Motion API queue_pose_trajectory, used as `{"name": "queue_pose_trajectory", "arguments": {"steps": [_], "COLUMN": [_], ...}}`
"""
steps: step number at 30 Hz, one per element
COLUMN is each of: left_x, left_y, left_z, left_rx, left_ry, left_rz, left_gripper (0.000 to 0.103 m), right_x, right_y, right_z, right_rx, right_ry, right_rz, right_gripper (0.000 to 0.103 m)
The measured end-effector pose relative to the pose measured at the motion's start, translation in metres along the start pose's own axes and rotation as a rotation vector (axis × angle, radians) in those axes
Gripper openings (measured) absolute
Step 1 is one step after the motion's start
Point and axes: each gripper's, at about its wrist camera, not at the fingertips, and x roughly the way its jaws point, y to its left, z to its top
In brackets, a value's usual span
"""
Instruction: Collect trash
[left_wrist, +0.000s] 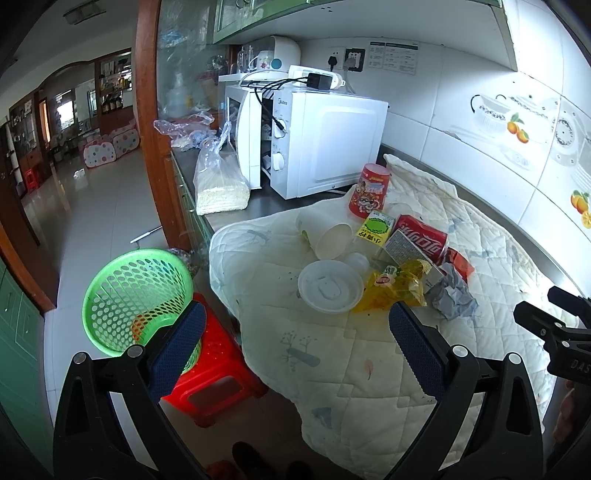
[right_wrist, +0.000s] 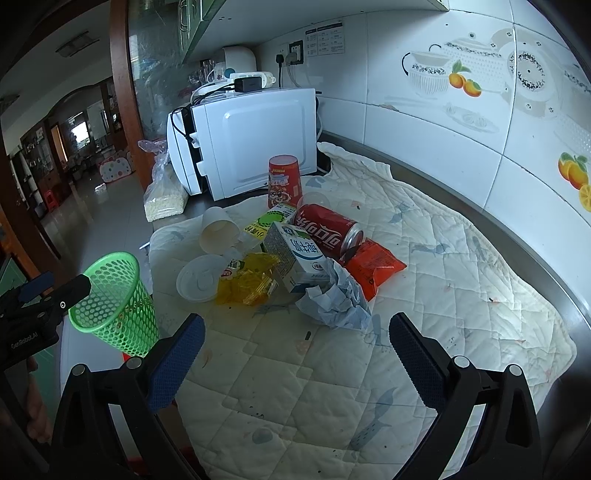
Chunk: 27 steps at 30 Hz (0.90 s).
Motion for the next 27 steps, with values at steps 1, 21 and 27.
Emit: {"name": "queue_pose_trajectory", "arguments": {"steps": [1,21,27], "left_x": [0.0005,0.0018,0.0018], "left_y": [-0.0001,0.0009,0.0007], "left_z": [0.0004,0.0,0.0001], "left_rx": [0.0,-0.001,-0.001], "left_ry": [0.001,0.002,0.003], "left_rz": [0.001,-0.001,-0.001], "left_gripper": [0.098,0.098,0.098], "right_x": [0.0004,0.0003,0.0006], "right_y": [-0.0002,-0.0012,-0.0011], "right_z": [-0.0002,0.0001,0.0002], "right_rx": [0.001,0.003,0.002], "right_ry": [0.0,0.001,0.002], "right_rz": [0.0,0.001,0.0], "right_gripper": [0.097,0.097,0.097]}}
